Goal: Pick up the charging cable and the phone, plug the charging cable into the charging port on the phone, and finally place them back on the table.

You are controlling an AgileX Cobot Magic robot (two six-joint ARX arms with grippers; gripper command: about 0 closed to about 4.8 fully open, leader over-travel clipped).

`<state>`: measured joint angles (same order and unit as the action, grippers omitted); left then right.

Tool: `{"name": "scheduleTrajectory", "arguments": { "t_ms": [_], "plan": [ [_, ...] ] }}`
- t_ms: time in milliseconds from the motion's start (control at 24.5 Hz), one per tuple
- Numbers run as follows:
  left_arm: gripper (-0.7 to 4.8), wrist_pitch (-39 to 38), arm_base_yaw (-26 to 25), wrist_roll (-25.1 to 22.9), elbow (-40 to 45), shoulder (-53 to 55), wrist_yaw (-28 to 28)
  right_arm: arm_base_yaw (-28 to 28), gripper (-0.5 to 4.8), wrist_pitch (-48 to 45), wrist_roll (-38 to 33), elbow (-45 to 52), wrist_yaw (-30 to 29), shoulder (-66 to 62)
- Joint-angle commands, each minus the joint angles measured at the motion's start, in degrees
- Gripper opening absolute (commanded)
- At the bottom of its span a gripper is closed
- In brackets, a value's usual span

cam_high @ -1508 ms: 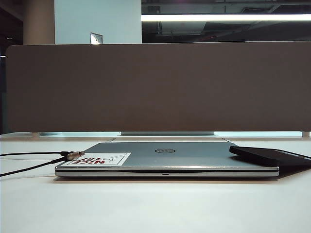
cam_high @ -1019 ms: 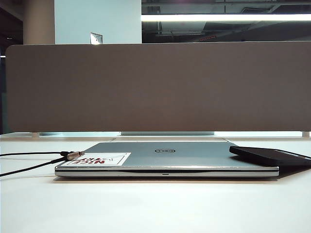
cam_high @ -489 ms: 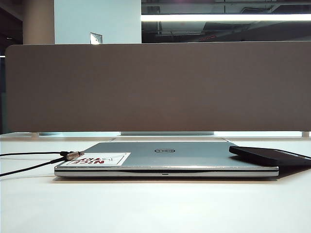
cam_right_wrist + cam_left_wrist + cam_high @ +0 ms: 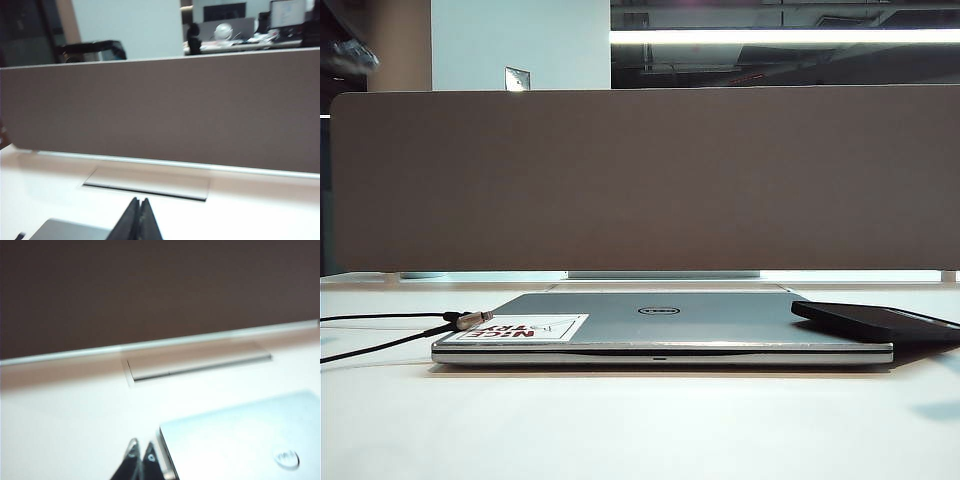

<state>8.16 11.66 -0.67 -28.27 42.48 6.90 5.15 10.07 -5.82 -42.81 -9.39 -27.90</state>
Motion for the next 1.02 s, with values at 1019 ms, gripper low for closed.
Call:
{"name": "scheduleTrajectory", "arguments": {
  "t_ms": [1019],
  "plan": [
    [0.35,-5.7,8.1,-21.4,-0.8,22.3,0.0,33.4,-0.06,20.3,9.1,-4.0,9.3,-0.9]
  ]
}}
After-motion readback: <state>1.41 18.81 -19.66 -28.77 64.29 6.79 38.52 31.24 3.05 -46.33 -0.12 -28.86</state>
